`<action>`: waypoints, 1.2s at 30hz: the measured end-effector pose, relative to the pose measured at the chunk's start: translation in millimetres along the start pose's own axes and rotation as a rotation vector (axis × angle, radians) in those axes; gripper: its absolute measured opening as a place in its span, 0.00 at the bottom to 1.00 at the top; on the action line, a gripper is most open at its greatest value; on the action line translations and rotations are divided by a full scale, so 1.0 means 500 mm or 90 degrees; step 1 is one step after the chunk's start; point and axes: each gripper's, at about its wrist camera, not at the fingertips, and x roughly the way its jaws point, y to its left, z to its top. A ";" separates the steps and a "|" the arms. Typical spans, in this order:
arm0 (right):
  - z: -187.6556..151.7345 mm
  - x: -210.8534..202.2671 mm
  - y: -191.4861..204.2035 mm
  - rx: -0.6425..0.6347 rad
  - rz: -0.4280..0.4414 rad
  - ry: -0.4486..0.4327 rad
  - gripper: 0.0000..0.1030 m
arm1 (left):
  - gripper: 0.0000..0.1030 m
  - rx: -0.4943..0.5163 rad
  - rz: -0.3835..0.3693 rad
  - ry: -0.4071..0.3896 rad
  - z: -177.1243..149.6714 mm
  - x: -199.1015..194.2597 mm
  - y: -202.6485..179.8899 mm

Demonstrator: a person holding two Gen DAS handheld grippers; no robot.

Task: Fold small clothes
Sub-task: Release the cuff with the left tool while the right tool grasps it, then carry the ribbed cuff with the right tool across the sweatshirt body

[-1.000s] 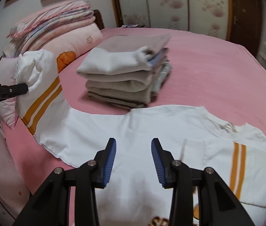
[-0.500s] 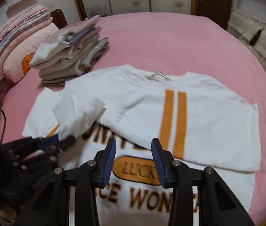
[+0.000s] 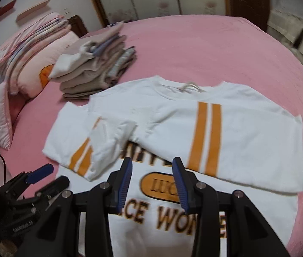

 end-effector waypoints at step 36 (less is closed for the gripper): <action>0.149 0.030 0.208 -0.188 -0.050 -0.085 0.21 | 0.64 -0.208 0.063 0.033 0.010 0.104 0.220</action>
